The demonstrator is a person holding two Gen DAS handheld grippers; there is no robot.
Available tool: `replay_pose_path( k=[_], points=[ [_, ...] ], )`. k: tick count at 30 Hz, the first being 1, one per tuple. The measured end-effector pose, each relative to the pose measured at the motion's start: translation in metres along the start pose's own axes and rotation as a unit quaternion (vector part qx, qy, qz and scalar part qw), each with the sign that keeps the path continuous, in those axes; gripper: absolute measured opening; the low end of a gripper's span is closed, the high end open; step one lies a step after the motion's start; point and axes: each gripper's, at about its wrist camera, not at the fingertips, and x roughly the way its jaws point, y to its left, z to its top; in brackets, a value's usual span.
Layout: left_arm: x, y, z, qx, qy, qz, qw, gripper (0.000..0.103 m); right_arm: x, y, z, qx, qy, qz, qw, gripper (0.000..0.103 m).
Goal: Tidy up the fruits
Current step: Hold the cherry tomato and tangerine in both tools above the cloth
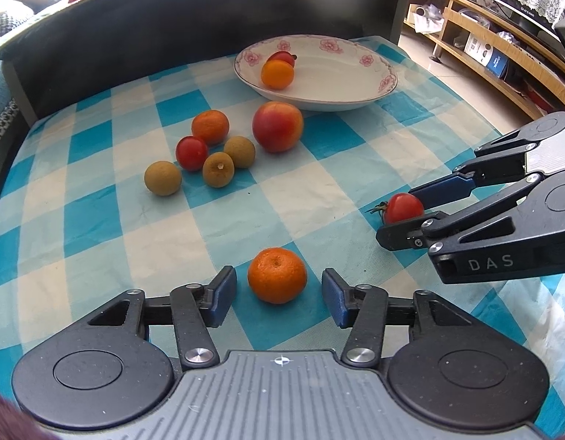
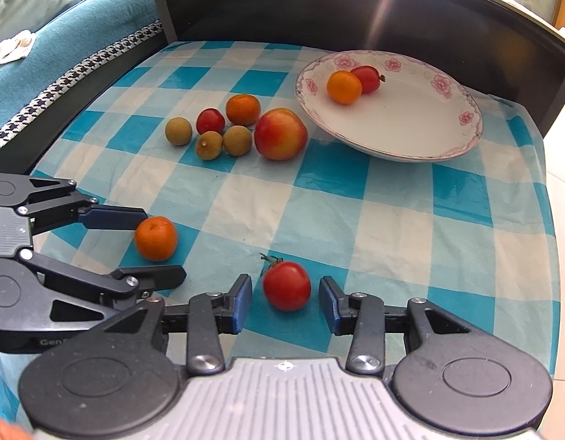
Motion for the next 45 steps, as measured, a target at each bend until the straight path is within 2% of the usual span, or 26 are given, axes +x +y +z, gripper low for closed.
replay_pose_path(
  k=[5,7,10,45],
  points=[
    [0.000,-0.001,0.002,0.001,0.000,-0.002,1.0000,0.047,0.001,0.003,0.002,-0.011,0.005,-0.004,1.000,0.042],
    [0.000,-0.002,0.003,0.003,0.001,-0.002,1.0000,0.042,0.001,0.003,0.002,-0.011,0.006,-0.007,1.000,0.037],
    [0.000,-0.002,0.003,0.003,0.002,-0.004,1.0000,0.042,0.001,0.002,0.002,-0.009,0.006,-0.011,1.000,0.031],
    [-0.009,-0.007,0.030,-0.013,-0.036,-0.018,0.9991,0.042,-0.019,-0.001,0.013,0.013,-0.030,-0.012,0.999,0.031]
  ],
)
